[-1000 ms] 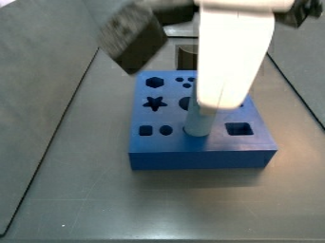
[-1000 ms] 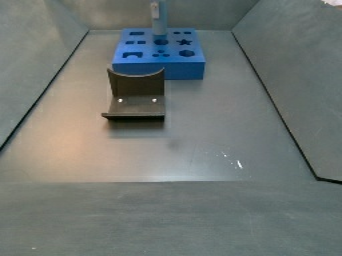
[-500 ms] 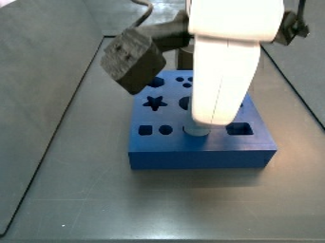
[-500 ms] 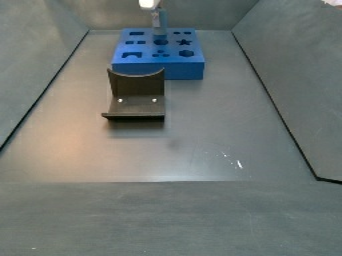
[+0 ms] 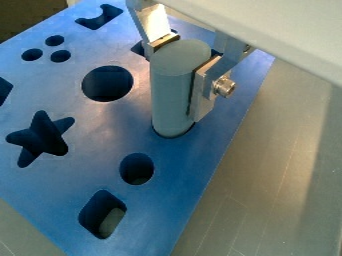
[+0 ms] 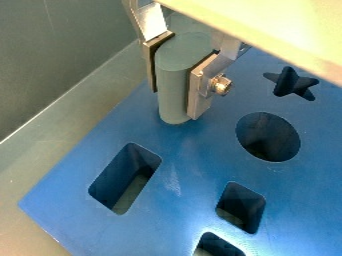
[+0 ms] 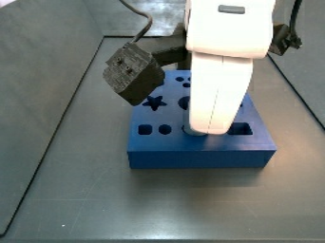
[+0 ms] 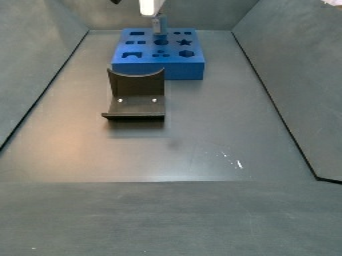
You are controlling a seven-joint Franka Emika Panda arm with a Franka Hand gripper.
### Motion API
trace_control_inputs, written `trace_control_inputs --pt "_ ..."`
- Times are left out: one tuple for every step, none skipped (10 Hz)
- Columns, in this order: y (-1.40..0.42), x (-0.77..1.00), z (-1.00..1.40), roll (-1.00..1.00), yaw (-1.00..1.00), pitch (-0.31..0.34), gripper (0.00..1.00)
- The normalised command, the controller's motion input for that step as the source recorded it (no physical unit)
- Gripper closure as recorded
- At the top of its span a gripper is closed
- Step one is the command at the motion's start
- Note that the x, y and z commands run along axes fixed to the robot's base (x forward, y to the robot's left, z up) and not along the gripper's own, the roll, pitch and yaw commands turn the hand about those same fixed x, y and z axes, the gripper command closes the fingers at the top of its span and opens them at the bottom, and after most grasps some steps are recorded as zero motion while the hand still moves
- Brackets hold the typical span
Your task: Insert the oval object.
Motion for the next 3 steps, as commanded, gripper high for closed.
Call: trace_control_inputs --pt "0.00 0.04 -0.19 0.00 0.00 0.000 1.00" --pt "0.00 0.00 -0.06 -0.02 0.00 -0.010 1.00" --pt "0.00 0.00 0.00 0.00 0.00 0.000 1.00"
